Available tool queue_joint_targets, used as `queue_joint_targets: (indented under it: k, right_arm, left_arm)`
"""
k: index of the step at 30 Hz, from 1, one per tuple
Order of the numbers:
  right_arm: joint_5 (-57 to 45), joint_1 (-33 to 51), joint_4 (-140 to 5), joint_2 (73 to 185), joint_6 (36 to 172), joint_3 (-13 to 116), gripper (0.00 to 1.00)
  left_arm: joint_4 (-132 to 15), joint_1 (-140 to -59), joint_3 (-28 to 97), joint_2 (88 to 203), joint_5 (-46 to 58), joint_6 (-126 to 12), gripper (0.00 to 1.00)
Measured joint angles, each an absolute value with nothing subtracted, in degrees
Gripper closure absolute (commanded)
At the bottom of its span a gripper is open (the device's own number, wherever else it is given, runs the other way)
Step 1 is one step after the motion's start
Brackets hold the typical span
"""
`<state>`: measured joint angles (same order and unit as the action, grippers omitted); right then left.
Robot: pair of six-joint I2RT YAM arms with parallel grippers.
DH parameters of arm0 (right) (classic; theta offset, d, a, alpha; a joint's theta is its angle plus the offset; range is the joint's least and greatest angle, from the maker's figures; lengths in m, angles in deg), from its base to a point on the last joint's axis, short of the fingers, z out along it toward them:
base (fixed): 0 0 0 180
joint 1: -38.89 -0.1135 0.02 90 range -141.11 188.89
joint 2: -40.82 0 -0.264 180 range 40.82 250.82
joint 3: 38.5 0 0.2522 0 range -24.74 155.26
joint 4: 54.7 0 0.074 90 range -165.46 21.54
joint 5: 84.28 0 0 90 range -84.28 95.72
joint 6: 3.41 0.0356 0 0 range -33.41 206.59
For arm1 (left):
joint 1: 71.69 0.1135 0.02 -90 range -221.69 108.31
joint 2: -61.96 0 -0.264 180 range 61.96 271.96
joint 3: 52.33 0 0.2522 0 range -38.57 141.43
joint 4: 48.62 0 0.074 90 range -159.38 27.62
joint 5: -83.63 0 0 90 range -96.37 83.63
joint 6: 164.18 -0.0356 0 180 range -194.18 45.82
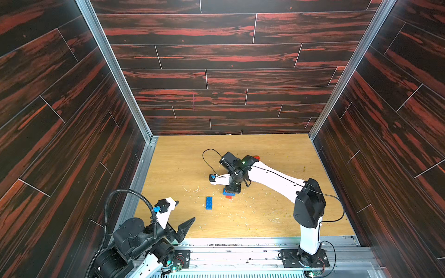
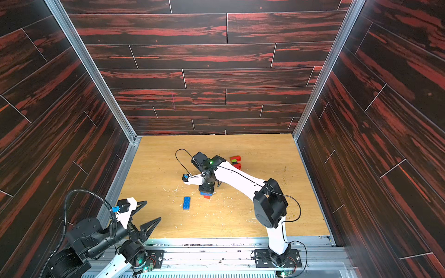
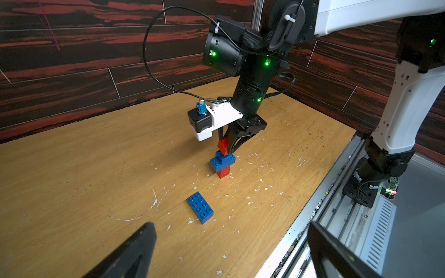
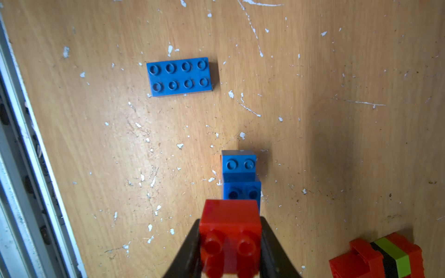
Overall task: Assemble the letter f with lego
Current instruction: Assemble the lego brick with the lego brick.
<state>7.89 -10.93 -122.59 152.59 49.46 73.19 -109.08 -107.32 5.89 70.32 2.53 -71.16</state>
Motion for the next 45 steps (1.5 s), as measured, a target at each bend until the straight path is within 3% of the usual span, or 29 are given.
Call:
queue_joint_targets:
  k: [45]
  right_arm:
    - [5.29,-8.55,-123.95,157.88,46.49,76.28,0.64]
  left_arm:
    - [-109.08,-107.32,5.89,70.32,2.53,-71.16,0.00]
